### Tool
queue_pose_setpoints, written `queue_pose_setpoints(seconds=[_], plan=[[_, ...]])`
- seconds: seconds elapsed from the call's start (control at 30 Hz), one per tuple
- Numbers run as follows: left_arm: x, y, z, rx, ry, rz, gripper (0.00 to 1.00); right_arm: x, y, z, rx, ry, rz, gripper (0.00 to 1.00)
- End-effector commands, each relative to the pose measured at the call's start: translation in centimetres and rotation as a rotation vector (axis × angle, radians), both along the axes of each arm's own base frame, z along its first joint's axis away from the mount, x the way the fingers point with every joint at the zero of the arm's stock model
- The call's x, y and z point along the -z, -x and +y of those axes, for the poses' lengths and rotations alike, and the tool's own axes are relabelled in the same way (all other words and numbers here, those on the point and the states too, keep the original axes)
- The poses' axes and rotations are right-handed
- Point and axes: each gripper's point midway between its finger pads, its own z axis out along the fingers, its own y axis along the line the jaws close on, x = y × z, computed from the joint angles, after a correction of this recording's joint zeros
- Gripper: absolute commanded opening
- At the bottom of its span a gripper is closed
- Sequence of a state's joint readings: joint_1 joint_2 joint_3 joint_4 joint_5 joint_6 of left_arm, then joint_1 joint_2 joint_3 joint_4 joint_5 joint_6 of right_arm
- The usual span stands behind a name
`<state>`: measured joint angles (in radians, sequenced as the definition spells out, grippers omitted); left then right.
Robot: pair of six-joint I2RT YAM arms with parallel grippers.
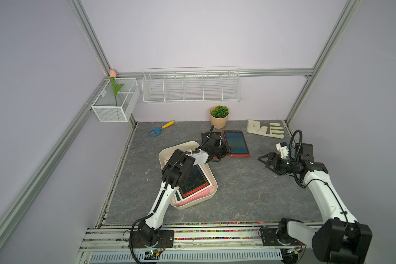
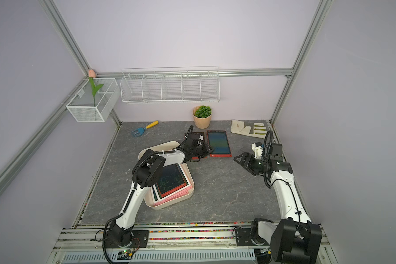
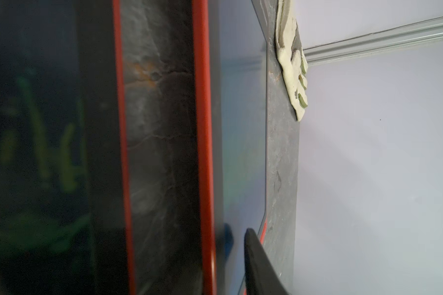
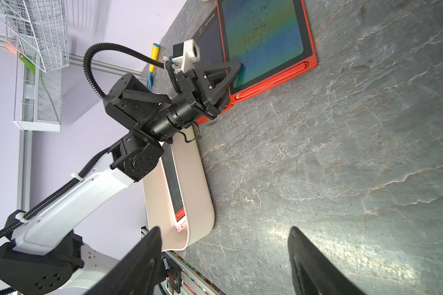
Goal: Take out the writing tablet from the storage box
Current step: Place the writing tablet at the center of the board.
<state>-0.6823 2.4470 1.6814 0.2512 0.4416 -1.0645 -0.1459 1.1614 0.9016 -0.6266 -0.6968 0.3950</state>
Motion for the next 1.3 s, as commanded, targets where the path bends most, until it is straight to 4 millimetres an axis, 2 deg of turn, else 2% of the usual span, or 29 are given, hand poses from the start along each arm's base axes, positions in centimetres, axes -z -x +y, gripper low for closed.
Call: queue_pose_setpoints(seconds=[0.0, 0.53, 0.9, 1.27], plan=[[-0.4, -0.4, -0.3, 0.001, -0.007, -0.003, 0.26, -0.2, 0.3, 0.5, -0.032, 0.004, -0.035, 0.78], [0.0, -0.1, 0.3, 0.004, -0.073, 0.012, 0.36, -0.3, 0.3, 0.8, -0.041, 0.005, -0.035, 0.78], [0.0, 0.3, 2.4, -0.022, -0.215, 0.015, 0.46, 0.2, 0.0, 0.6, -0.025, 0.014, -0.015, 0.78], [-1.0, 0.7, 3.2, -0.019, -0.262, 0.004, 0.51, 0.1, -0.5, 1.0, -0.043, 0.0, -0.021, 0.79]])
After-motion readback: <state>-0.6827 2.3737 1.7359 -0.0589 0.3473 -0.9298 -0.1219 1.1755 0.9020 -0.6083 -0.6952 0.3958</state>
